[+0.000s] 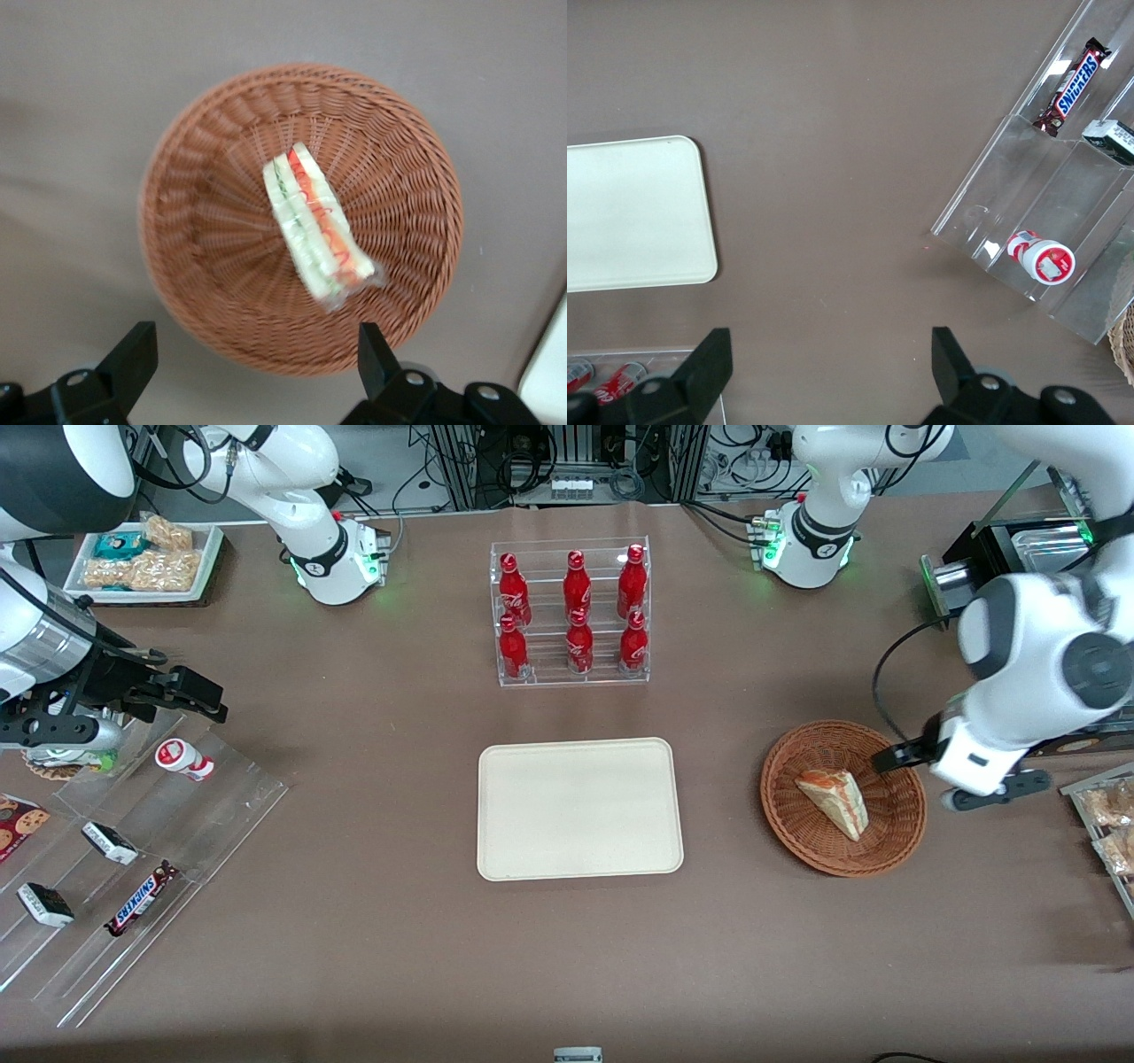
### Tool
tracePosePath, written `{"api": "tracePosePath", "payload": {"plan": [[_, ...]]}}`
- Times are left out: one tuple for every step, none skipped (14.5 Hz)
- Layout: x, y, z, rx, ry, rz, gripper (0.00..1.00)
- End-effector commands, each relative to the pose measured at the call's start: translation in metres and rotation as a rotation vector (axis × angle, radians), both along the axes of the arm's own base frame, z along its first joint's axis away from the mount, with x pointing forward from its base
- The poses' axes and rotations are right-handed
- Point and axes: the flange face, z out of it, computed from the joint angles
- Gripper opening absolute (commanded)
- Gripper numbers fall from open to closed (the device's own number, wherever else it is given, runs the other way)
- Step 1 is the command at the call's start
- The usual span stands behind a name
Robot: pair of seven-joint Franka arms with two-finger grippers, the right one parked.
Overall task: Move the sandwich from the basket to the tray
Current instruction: 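Lower the left gripper and close it on the wrapped sandwich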
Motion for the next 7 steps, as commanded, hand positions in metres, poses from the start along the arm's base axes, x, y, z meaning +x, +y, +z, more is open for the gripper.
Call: {"api": "tracePosePath", "payload": {"plan": [[-0.001, -0.021, -0.033, 0.011, -0.02, 0.147, 1.0], [0.002, -0.026, -0.045, 0.009, -0.023, 0.173, 1.0], [0.002, -0.027, -0.055, 0.007, -0.025, 0.179, 1.0], [-0.001, -0.026, -0.071, 0.012, -0.003, 0.178, 1.0], [0.0, -0.027, -0.083, 0.009, -0.005, 0.178, 1.0], [0.002, -0.026, -0.098, 0.004, -0.013, 0.179, 1.0], [0.003, -0.026, -0.11, 0.002, -0.012, 0.182, 0.92]]}}
